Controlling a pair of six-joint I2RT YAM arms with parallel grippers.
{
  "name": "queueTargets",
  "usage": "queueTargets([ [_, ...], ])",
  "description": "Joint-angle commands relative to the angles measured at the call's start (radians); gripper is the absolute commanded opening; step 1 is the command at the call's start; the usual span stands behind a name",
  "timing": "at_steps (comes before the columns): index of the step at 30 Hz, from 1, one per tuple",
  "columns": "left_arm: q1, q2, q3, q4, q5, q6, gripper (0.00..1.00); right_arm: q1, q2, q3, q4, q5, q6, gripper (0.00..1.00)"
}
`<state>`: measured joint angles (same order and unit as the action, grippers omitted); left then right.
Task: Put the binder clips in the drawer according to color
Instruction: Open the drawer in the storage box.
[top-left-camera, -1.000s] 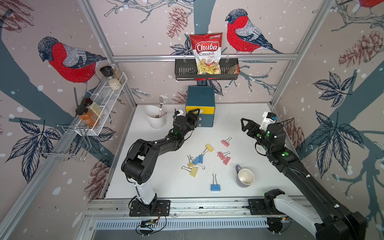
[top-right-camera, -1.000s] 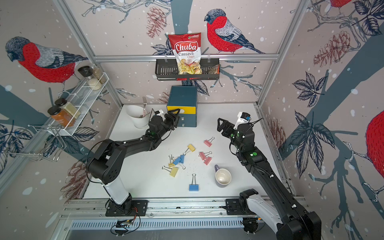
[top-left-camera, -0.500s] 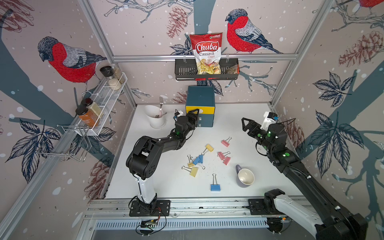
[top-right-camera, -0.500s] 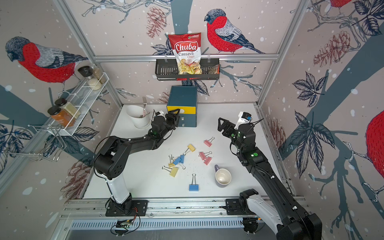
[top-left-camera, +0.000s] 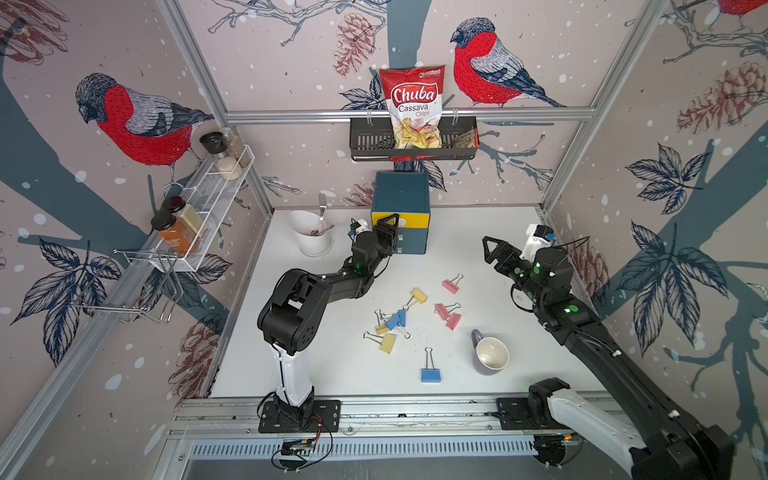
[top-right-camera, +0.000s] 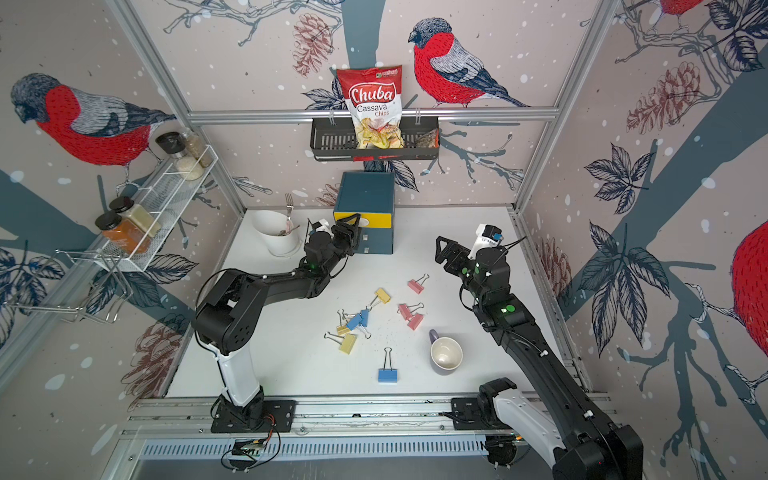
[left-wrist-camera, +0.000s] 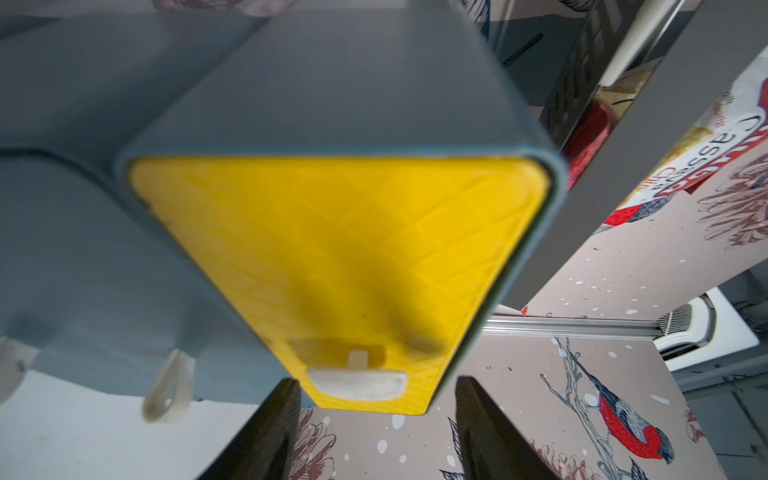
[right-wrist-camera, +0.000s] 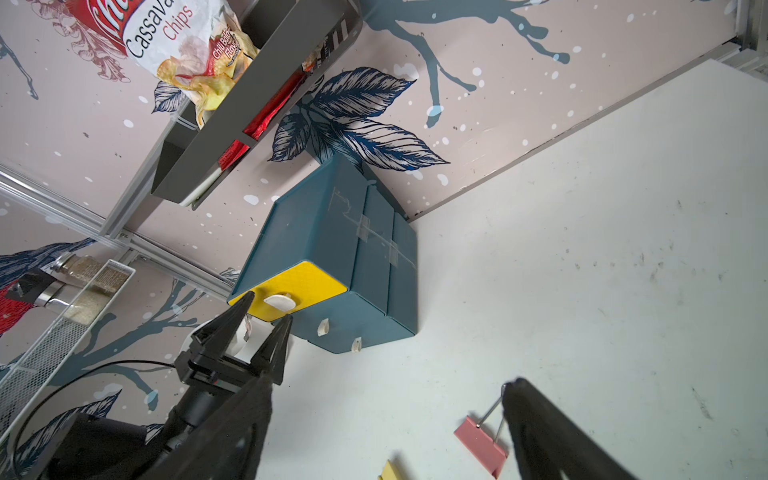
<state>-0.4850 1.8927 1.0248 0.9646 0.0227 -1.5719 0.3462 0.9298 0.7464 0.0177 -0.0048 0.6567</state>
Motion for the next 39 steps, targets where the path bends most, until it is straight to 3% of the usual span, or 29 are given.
queueTargets([
  [1, -0.004, 0.020, 0.019, 0.044, -0.010, -0.001, 0.62, 0.002, 0.001, -0.002, 0.010, -0.009, 0.004, 0.92],
  [15, -0.004, 0.050, 0.056, -0.006, -0.024, -0.010, 0.59, 0.001, 0.005, 0.002, 0.011, -0.014, 0.005, 0.92],
  [23, -0.004, 0.057, 0.054, -0.013, -0.042, -0.012, 0.47, 0.002, 0.001, -0.005, 0.011, -0.014, 0.006, 0.92],
  [39, -0.012, 0.006, 0.020, -0.067, -0.080, -0.021, 0.40, 0.006, 0.020, -0.003, -0.014, 0.015, 0.000, 0.89],
])
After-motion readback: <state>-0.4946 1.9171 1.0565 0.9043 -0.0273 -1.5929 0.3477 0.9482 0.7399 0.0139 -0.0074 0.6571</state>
